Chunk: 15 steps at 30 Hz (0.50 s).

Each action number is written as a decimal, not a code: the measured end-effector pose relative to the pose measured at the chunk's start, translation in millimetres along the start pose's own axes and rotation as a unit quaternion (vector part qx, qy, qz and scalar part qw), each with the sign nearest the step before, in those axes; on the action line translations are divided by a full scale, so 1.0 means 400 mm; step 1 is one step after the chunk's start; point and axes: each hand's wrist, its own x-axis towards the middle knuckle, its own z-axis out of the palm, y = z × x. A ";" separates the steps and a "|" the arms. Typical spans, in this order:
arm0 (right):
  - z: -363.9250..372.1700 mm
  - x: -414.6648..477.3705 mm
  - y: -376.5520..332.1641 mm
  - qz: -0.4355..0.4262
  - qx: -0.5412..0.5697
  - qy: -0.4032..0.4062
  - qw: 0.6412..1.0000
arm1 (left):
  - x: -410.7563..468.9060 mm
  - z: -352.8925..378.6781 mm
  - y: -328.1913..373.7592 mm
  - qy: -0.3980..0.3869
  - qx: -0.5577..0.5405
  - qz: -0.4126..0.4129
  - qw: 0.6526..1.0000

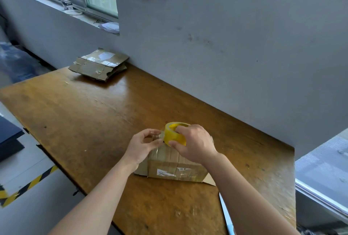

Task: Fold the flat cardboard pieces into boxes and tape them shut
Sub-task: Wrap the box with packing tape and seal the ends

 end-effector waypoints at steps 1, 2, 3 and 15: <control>-0.006 0.005 -0.002 0.010 0.008 -0.003 1.000 | 0.001 0.003 0.002 0.031 -0.016 0.002 0.999; -0.011 0.010 -0.002 0.016 0.015 -0.006 1.000 | 0.005 0.007 0.006 0.066 -0.035 0.001 0.997; -0.015 0.014 -0.002 0.018 0.024 -0.008 1.000 | 0.008 0.013 0.010 0.099 -0.051 -0.004 0.994; -0.012 0.021 -0.001 0.031 0.038 -0.066 0.997 | 0.002 0.033 -0.004 0.150 0.196 0.035 0.969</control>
